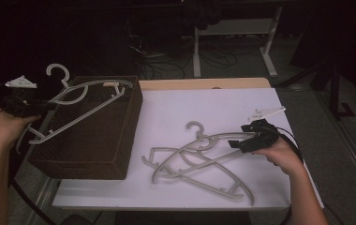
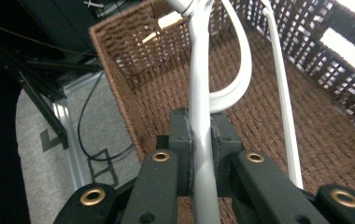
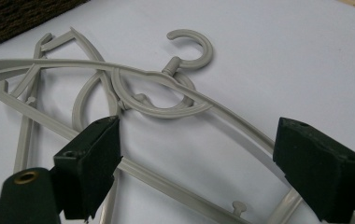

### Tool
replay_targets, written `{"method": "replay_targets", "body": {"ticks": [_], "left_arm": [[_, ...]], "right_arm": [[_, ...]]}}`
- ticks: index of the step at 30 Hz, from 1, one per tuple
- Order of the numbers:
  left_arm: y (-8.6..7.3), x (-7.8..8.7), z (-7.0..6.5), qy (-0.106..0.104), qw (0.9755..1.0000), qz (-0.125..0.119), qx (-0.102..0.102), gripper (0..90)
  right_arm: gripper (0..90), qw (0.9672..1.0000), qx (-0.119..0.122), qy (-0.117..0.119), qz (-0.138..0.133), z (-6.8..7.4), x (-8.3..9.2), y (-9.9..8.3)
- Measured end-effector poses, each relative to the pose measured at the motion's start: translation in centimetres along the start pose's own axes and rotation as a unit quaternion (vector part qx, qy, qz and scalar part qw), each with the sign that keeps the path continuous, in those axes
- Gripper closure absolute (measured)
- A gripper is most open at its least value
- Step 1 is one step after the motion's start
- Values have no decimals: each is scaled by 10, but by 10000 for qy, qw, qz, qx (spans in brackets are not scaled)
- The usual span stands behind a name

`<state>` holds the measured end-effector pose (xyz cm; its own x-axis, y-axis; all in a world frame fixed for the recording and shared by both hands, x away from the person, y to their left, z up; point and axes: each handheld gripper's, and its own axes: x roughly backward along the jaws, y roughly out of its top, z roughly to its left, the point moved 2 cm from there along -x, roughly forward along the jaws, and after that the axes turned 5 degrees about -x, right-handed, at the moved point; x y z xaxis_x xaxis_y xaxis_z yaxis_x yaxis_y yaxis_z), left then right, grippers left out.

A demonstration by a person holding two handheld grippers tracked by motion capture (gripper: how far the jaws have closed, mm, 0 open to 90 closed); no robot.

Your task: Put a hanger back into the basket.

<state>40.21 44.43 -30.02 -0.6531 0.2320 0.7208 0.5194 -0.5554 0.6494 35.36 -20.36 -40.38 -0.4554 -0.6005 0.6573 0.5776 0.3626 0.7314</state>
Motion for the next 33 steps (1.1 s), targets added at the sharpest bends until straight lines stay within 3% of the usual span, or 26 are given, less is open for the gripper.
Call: {"method": "replay_targets", "body": {"ticks": [6, 13, 18, 20, 22, 24, 27, 33], "left_arm": [[6, -25, -13, 114, 9995, 257, -152, 820], [-1, -50, -20, 37, 9991, 410, -65, 817], [-10, -55, -18, -173, 9990, 360, 200, 807], [-13, -55, -16, -198, 9987, 414, 235, 760], [-17, -55, -14, -165, 9985, 462, 248, 644], [-20, -54, -12, -201, 9983, 478, 268, 615], [-23, -48, -7, -290, 9980, 283, 476, 528], [-20, -39, -6, -516, 9964, -106, 663, 434]], "right_arm": [[147, 10000, 7, 0, -30, 0, 1, 0], [147, 10000, 6, 0, -56, -1, 2, 0], [147, 10000, 22, 14, -65, 0, 3, 0], [147, 10000, 23, 20, -60, 0, 2, 0], [147, 10000, 29, 27, -59, 1, 2, 1], [147, 10000, 29, 33, -63, 1, 2, 1], [147, 10000, 38, 33, -78, 2, 2, 2], [147, 9999, 41, 24, -113, 3, 5, 3]]}}
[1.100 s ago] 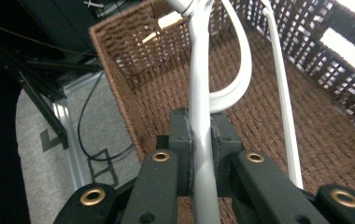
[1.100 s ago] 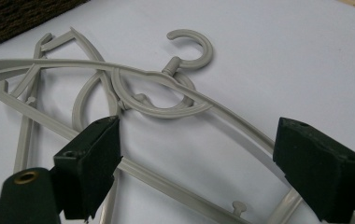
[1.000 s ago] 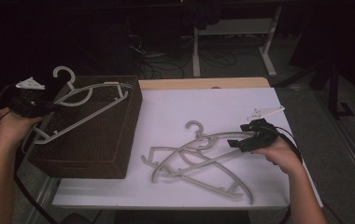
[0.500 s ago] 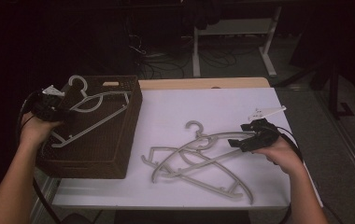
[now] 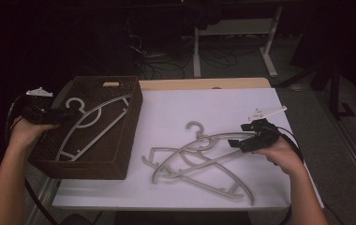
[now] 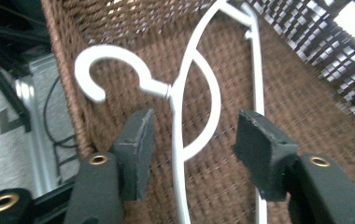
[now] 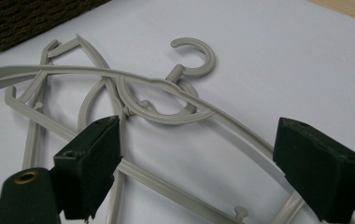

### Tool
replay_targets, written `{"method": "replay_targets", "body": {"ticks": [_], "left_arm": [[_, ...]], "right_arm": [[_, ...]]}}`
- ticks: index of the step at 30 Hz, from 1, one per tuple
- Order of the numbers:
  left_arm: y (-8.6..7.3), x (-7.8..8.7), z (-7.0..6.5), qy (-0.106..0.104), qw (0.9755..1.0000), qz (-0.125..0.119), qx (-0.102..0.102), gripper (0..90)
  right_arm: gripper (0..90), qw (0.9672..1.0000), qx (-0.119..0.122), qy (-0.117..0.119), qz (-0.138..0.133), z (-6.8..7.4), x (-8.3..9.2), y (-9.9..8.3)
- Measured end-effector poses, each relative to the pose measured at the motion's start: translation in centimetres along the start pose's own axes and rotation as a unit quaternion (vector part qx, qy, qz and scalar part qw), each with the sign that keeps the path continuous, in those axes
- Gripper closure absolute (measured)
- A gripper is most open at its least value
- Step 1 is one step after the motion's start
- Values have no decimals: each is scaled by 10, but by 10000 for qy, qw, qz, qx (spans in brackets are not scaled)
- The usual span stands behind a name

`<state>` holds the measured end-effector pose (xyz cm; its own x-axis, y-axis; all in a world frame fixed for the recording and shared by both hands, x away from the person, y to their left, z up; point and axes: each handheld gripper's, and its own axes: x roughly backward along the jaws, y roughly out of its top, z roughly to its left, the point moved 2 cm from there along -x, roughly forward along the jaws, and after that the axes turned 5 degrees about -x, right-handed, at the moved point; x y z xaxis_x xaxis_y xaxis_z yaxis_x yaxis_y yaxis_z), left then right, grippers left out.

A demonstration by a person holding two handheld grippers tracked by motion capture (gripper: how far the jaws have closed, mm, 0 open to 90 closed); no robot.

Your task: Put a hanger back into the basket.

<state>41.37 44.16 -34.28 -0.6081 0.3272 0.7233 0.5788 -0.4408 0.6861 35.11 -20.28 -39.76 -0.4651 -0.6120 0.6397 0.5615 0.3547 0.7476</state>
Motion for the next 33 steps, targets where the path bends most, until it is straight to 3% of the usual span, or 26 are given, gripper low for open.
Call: {"method": "replay_targets", "body": {"ticks": [7, 16, 25, 33], "left_arm": [[12, 1, -23, -583, 9969, -516, 110, 335], [33, -3, -62, -1198, 9884, -938, -19, 291], [55, -11, -109, -1687, 9782, -1179, -271, 228], [74, -24, -157, -2157, 9651, -1397, -497, 183]], "right_arm": [[147, 10000, -8, 4, 21, 0, -1, 0], [147, 10000, 25, 4, 52, 1, -1, -2], [147, 10000, 40, -6, 49, 3, -1, -3], [147, 9999, 10, -77, 68, 5, -3, -3]]}}
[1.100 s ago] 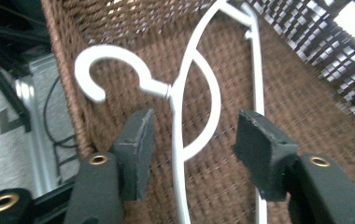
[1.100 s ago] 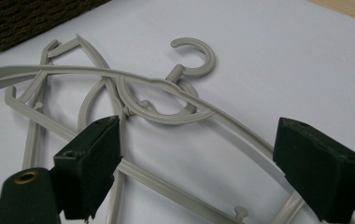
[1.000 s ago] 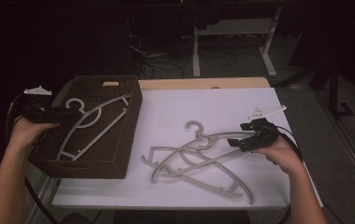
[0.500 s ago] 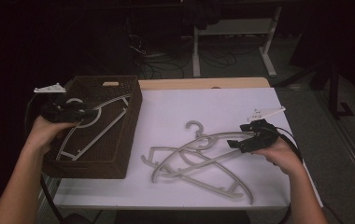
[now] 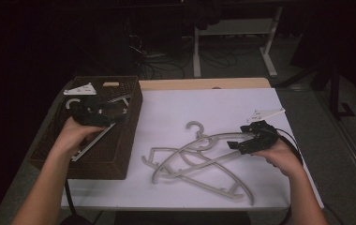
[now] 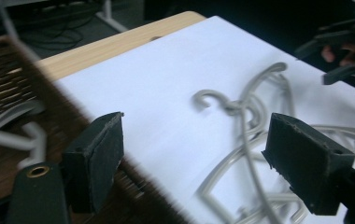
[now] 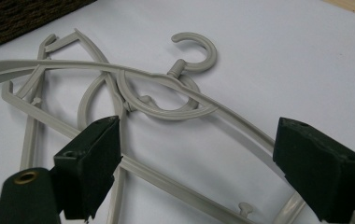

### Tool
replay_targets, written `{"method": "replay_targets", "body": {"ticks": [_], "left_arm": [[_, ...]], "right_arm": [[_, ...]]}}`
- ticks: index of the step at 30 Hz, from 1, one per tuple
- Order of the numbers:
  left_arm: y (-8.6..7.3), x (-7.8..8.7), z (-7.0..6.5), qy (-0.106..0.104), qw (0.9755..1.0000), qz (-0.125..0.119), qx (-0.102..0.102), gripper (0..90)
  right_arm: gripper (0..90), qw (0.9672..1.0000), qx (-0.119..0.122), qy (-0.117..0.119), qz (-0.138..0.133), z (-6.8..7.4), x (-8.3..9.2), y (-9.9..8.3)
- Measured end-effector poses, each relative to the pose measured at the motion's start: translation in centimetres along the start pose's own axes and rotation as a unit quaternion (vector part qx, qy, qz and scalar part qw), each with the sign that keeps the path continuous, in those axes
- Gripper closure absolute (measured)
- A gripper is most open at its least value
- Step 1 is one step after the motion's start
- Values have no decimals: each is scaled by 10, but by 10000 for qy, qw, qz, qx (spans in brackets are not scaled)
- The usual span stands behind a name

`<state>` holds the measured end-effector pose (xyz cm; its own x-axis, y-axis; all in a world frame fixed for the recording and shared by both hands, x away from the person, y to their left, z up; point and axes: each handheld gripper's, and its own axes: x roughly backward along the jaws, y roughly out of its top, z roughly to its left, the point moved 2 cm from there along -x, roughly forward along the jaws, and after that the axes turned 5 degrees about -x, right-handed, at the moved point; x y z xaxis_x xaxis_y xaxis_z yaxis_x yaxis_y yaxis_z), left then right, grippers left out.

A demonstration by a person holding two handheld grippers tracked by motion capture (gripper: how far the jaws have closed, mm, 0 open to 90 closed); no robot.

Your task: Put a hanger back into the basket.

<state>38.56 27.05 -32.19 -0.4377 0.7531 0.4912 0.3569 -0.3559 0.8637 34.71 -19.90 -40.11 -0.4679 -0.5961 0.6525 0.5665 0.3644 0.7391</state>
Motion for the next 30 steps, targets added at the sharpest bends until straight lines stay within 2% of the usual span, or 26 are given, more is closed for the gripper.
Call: {"method": "replay_targets", "body": {"ticks": [3, 8, 11, 14, 15, 16, 18, 20, 22, 26, 30], "left_arm": [[5, -15, -13, -182, 9998, -106, -24, 175], [12, -42, -36, -465, 9988, -108, -127, 169], [15, -58, -49, -597, 9980, -101, -167, 167], [13, -76, -62, -777, 9969, -110, -95, 165], [13, -76, -62, -777, 9969, -110, -95, 164], [10, -88, -69, -899, 9958, -100, -106, 164], [8, -94, -73, -954, 9953, -101, -108, 159], [3, -108, -78, -1019, 9947, 68, -141, 158], [0, -114, -82, -1019, 9946, 111, -178, 154], [-6, -124, -85, -1068, 9939, 161, -203, 154], [-12, -129, -86, -1095, 9936, 189, -188, 154]], "right_arm": [[148, 10000, -5, -21, 16, 2, 0, -1], [160, 9999, -77, -104, 45, 5, 0, -4], [200, 9998, -123, -166, 66, 6, 0, -7], [266, 9994, -208, -271, 81, 8, -1, -11], [266, 9994, -208, -271, 81, 8, -1, -11], [281, 9991, -246, -320, 98, 8, -1, -13], [334, 9987, -328, -366, 127, 9, -1, -17], [388, 9981, -403, -451, 128, 7, -1, -22], [461, 9970, -528, -543, 132, 4, -1, -27], [604, 9941, -759, -734, 236, -3, 0, -39], [782, 9914, -844, -952, 299, -11, -3, -44]]}}
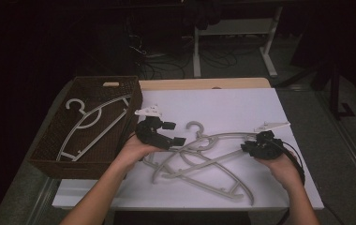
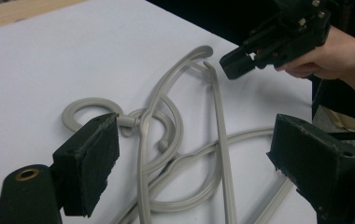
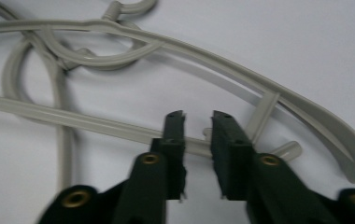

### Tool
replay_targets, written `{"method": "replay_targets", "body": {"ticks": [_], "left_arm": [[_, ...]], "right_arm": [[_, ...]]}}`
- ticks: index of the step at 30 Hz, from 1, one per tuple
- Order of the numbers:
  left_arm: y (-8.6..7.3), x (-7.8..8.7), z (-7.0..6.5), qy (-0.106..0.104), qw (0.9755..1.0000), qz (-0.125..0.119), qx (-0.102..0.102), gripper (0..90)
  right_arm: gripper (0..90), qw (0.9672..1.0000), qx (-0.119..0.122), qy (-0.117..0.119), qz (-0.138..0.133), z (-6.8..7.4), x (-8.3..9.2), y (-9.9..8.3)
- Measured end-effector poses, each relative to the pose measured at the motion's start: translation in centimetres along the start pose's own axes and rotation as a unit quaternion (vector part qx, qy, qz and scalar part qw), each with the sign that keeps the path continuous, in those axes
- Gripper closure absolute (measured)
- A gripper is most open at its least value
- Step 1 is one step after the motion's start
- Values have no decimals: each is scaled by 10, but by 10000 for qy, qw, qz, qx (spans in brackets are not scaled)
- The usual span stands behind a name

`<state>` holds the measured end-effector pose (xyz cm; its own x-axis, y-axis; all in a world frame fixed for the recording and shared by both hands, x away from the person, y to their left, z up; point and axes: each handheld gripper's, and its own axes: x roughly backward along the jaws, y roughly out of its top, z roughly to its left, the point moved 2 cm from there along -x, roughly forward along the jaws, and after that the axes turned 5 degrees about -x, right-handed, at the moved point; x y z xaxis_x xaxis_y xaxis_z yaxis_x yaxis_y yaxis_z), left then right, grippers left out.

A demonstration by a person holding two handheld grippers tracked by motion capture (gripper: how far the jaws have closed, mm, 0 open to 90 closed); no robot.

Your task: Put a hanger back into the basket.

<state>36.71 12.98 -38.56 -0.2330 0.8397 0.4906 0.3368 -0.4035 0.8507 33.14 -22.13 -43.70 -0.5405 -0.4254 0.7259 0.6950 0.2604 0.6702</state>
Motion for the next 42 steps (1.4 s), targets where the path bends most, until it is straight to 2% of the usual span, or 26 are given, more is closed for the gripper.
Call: {"method": "replay_targets", "body": {"ticks": [4, 17, 24, 35, 42], "left_arm": [[-3, -5, 2, 10, 10000, 15, -6, 154], [-17, -23, 9, 23, 9997, 257, 28, 154], [-26, -36, 16, 80, 9985, 537, -10, 165], [-42, -63, 28, 106, 9938, 1102, -79, 264], [-48, -76, 31, 11, 9892, 1452, -179, 415]], "right_arm": [[886, 9999, 37, -109, 115, -5, -5, 0], [888, 9993, 137, -203, 290, -11, -16, -3], [889, 9990, 133, -209, 369, -13, -19, -5], [890, 9988, 106, -213, 426, -13, -20, -6], [891, 9988, 86, -207, 431, -13, -20, -6]]}}
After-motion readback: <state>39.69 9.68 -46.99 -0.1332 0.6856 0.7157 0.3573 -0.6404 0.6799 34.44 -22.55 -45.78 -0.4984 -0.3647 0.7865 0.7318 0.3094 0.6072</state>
